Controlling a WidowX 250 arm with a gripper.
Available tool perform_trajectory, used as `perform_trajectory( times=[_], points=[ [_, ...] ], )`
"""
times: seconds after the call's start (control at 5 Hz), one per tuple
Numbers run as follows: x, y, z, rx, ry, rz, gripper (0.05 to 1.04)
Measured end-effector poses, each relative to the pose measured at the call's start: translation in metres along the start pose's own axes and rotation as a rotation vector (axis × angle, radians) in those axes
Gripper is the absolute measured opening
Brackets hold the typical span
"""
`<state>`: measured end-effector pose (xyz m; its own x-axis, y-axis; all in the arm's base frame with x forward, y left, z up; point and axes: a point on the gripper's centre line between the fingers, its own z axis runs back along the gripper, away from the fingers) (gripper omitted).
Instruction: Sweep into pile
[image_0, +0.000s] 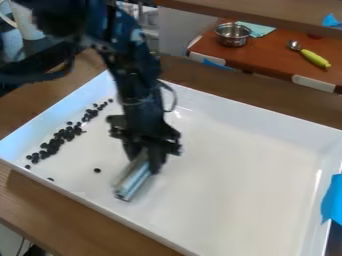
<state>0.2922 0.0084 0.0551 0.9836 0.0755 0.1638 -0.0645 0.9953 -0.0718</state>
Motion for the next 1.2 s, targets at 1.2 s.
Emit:
perform_trajectory(
  times=[1.2],
  points=[
    [-0.021,0.097,0.032,-0.084,-0.052,0.001,0.376]
  ],
)
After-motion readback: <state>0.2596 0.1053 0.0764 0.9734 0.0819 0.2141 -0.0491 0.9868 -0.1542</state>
